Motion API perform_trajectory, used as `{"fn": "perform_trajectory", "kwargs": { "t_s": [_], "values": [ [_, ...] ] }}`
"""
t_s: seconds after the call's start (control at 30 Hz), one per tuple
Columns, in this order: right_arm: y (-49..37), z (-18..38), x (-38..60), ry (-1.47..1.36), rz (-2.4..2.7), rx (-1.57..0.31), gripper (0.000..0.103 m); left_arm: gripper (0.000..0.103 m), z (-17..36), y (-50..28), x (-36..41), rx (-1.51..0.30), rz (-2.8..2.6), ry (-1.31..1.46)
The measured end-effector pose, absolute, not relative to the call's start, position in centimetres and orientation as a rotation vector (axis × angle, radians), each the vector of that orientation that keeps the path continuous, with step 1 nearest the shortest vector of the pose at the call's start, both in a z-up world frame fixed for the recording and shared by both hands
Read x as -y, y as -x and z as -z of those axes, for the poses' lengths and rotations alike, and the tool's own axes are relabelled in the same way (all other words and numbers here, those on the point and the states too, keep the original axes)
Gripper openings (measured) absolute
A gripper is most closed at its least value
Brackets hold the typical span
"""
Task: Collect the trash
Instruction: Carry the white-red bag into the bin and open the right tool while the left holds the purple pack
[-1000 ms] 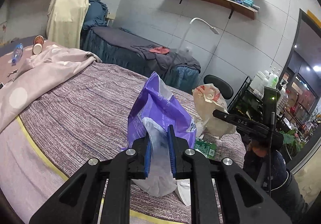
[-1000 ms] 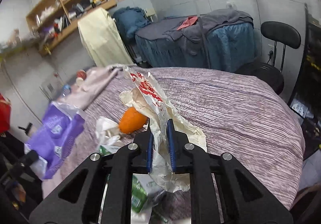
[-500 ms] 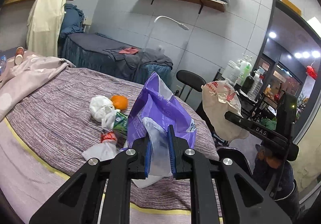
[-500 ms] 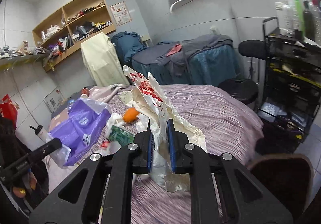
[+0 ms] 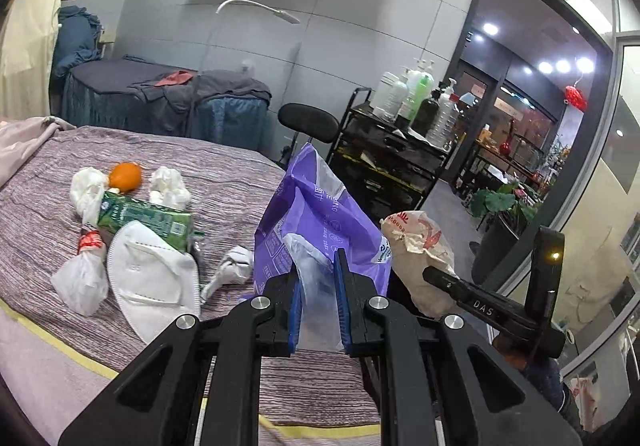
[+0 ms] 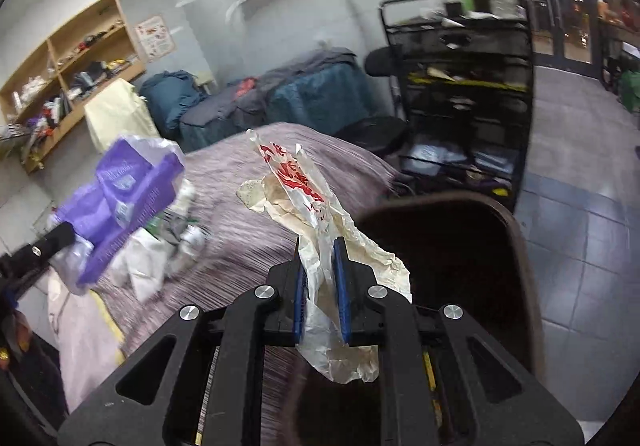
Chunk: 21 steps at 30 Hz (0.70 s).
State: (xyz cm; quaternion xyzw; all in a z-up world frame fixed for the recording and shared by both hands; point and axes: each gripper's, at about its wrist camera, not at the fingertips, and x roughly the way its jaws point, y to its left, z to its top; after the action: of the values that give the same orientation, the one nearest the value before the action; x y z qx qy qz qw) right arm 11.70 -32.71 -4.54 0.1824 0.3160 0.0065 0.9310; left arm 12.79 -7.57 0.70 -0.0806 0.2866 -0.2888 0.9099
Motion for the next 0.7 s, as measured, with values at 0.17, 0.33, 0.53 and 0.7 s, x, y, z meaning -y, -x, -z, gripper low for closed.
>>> {"fn": "perform_trajectory", "kwargs": {
  "t_s": [0.17, 0.33, 0.53, 0.7],
  "values": [
    [-10.2, 8.2, 35.0, -0.413, 0.060, -0.730, 0.014, 0.015, 0.3, -12.4, 11.3, -0.628, 0.658, 0.124],
    [-9.7, 11.0, 36.2, -0.443, 0.106, -0.795, 0.018, 0.015, 1.3, -12.3, 14.1, -0.664, 0.701, 0.098],
    [-9.3, 11.9, 36.2, -0.456, 0.150, -0.788, 0.067, 0.015, 2.3, -12.6, 15.8, -0.704, 0.720, 0.084],
    [-8.3, 10.5, 36.5, -0.420, 0.190, -0.726, 0.069, 0.015, 2.8, -12.5, 16.3, -0.725, 0.721, 0.077]
  ]
}}
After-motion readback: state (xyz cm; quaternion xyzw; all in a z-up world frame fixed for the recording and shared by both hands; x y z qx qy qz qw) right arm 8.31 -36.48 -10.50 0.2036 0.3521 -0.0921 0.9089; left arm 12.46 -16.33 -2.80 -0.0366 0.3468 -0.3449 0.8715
